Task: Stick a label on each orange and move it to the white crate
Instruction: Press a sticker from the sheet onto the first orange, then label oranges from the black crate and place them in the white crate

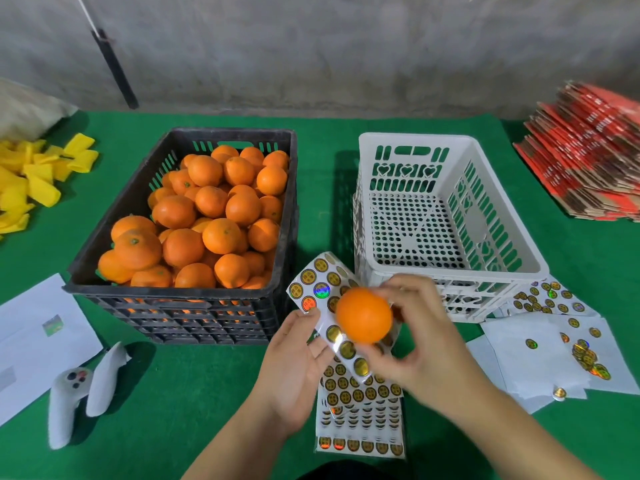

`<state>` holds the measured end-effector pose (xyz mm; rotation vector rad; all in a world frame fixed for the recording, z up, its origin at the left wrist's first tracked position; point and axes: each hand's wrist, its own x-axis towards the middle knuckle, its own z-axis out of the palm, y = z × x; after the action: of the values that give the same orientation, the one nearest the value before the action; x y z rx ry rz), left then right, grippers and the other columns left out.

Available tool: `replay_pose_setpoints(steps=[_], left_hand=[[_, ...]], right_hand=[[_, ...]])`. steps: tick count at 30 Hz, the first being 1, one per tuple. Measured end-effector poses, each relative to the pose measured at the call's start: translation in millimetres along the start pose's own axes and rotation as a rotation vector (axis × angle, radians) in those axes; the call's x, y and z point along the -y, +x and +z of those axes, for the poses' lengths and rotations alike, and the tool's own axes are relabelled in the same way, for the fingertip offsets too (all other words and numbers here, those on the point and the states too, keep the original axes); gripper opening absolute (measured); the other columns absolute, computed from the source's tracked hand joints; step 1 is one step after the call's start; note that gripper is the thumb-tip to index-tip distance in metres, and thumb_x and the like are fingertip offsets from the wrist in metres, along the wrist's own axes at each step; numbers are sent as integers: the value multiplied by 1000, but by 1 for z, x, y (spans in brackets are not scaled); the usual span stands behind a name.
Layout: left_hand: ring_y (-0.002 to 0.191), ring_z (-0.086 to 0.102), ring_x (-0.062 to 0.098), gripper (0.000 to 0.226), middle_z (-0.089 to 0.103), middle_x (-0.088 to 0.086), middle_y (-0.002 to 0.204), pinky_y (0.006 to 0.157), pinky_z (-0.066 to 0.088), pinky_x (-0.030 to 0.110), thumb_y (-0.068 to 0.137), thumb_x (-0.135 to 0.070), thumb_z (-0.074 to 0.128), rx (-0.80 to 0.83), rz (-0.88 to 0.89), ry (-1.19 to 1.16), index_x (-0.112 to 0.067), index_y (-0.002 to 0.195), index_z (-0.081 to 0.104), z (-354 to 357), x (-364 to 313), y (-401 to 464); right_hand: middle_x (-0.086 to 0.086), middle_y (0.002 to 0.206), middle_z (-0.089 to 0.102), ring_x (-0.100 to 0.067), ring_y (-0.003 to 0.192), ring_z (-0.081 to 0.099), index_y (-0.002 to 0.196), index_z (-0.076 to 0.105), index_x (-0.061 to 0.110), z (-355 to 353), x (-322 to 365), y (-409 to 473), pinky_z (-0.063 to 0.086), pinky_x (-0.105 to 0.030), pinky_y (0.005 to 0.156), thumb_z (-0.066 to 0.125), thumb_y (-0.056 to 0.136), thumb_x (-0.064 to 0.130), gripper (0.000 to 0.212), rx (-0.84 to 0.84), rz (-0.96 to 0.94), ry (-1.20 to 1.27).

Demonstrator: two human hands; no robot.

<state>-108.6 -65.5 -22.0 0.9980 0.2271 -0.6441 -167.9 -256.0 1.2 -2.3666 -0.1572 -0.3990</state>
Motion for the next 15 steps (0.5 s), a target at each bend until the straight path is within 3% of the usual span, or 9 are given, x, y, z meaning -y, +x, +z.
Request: replay_pose_setpoints(steps=[3, 5, 6, 8, 10, 12, 15], left_hand=[[118, 69, 41, 22, 71, 19, 129, 103, 52, 64, 105, -22, 54, 54, 16, 42, -8, 120, 62, -5, -7, 4], [118, 69, 38, 16, 72, 16, 128, 101, 54, 60, 102, -27, 57, 86, 76, 152, -17, 107, 70, -9, -12, 7], [120, 68, 36, 19, 72, 14, 129, 101, 55, 56, 100, -29, 56, 110, 126, 202, -19, 108, 71, -10, -16, 8], [125, 65, 35, 27, 69, 13, 134, 102, 56, 50, 102, -29, 53, 183, 216, 254, -17, 122, 67, -13, -28, 13], [130, 61, 36, 35, 64, 16, 141, 105, 53, 50, 105, -26, 49, 263, 262, 280, -9, 136, 57, -18, -43, 20], [128, 63, 37, 39, 64, 19, 139, 103, 55, 47, 106, -26, 49, 281, 291, 319, -1, 136, 51, -24, -60, 29], [109, 71, 32, 39, 69, 23, 124, 93, 61, 42, 104, -34, 52, 258, 311, 502, -1, 125, 56, -27, -85, 43]], right_hand=[[10, 140, 35, 11, 127, 38, 144, 49, 26, -21, -28, 37, 46, -32, 113, 82, 81, 45, 74, -252, 90, -123], [-1, 155, 24, -9, 141, 28, 159, 34, 21, -32, -39, 59, 28, -49, 125, 82, 83, 44, 93, -279, 314, -140], [-3, 160, 19, -16, 147, 22, 164, 22, 24, -34, -41, 64, 19, -49, 126, 81, 82, 54, 105, -245, 416, -114], [3, 167, 21, -21, 152, 27, 164, 16, 41, -33, -37, 64, 24, -48, 122, 66, 76, 85, 110, -85, 562, 86], [0, 163, 43, -16, 142, 51, 149, 40, 56, -24, -25, 56, 40, -34, 114, 62, 67, 97, 94, 169, 682, 488], [-3, 139, 68, -12, 123, 67, 141, 54, 44, -10, -16, 49, 49, -24, 103, 78, 69, 78, 83, 329, 731, 825], [-7, 127, 76, -23, 121, 71, 129, 71, 17, 12, -14, 41, 60, -30, 90, 81, 85, 25, 45, 237, 795, 1136]])
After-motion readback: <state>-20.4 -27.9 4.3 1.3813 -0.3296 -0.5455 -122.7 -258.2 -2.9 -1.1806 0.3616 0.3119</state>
